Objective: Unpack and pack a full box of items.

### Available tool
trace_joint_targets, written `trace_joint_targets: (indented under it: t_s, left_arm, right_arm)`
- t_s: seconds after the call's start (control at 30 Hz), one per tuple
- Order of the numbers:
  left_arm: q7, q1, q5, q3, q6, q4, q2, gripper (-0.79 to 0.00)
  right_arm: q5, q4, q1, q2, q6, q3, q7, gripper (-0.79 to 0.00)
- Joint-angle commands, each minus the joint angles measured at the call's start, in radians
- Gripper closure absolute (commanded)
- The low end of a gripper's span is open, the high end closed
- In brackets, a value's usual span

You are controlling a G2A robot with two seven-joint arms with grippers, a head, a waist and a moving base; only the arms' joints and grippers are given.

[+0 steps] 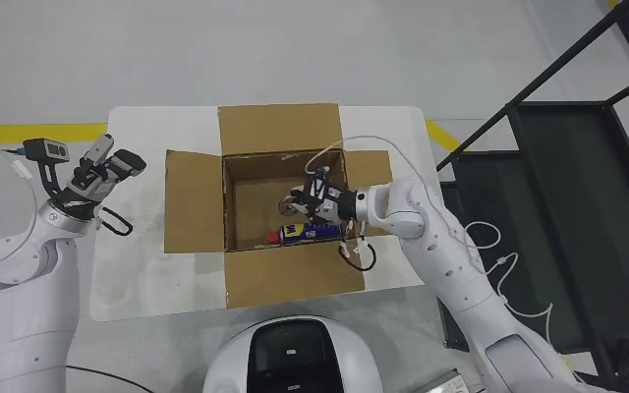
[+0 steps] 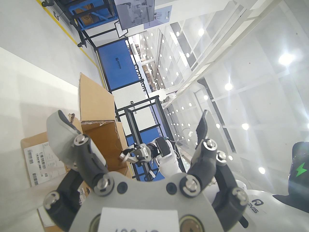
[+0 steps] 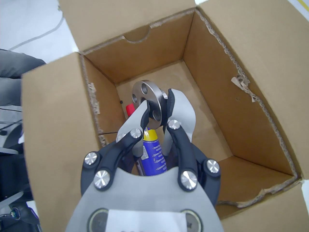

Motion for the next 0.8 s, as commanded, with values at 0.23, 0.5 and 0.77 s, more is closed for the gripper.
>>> trace_joint_targets:
  t_s: [0.23, 0.5, 0.77]
  left_arm:
    - [0.000, 0.000, 0.000, 0.000, 0.000, 0.000, 0.000, -0.785]
    - [0.000, 0.000, 0.000, 0.000, 0.000, 0.000, 0.000, -0.785]
    - [0.000, 0.000, 0.000, 0.000, 0.000, 0.000, 0.000, -0.785]
  right_arm:
    - [0.272, -0.241, -0.420, 0.083, -0.090, 0.406, 0.028, 0.000]
    - [0.354, -0.235, -0.604, 0.101, -0.102, 0.575, -0.066, 0.000]
    - [0.354, -0.235, -0.604, 0.101, -0.102, 0.575, -0.066, 0.000]
